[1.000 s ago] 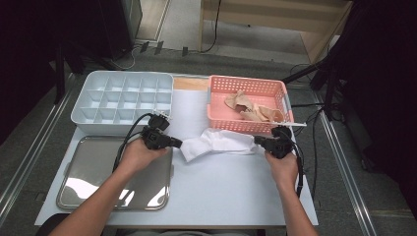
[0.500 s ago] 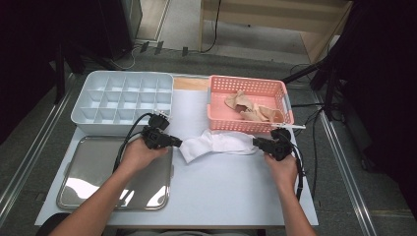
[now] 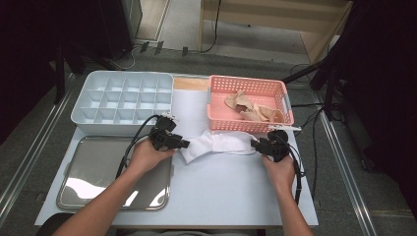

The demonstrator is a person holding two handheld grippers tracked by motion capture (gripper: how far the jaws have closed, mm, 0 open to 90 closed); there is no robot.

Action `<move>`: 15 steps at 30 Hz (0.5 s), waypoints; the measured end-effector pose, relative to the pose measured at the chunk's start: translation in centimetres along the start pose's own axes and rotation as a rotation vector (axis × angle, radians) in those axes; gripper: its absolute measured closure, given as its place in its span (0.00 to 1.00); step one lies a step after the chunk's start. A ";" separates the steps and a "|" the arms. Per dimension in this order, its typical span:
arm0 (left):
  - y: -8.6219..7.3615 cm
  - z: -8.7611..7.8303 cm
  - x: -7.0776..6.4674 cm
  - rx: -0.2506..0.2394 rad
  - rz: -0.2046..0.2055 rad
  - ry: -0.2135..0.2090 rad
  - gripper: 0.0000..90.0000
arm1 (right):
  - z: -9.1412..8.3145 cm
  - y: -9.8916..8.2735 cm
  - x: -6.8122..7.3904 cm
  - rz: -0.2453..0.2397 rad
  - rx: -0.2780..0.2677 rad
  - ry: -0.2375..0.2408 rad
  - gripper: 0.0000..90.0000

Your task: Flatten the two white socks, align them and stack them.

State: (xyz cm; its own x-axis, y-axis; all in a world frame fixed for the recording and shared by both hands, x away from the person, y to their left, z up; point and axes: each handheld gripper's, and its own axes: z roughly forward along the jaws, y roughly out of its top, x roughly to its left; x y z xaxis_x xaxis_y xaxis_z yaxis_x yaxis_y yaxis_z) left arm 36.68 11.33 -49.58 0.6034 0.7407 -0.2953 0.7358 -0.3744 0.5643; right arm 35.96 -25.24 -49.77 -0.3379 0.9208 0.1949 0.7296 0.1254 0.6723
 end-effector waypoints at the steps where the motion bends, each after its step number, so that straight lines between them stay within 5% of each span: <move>1: 0.0 0.3 0.0 0.005 0.007 0.003 0.61 | 0.3 -0.1 0.0 0.005 0.009 -0.005 0.64; 9: -0.2 1.0 -0.4 0.017 0.039 0.037 0.61 | 1.8 -0.4 0.8 -0.021 0.031 -0.006 0.73; 15: -0.1 0.5 0.4 0.005 0.011 0.050 0.58 | 1.7 -0.4 0.8 -0.011 0.048 0.011 0.85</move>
State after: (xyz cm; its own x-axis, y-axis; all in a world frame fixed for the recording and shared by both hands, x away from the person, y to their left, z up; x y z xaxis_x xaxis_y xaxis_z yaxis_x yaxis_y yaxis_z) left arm 37.05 11.38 -50.17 0.5959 0.7631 -0.2502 0.7305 -0.3856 0.5637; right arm 36.37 -23.92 -51.06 -0.3523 0.9152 0.1958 0.7537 0.1534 0.6391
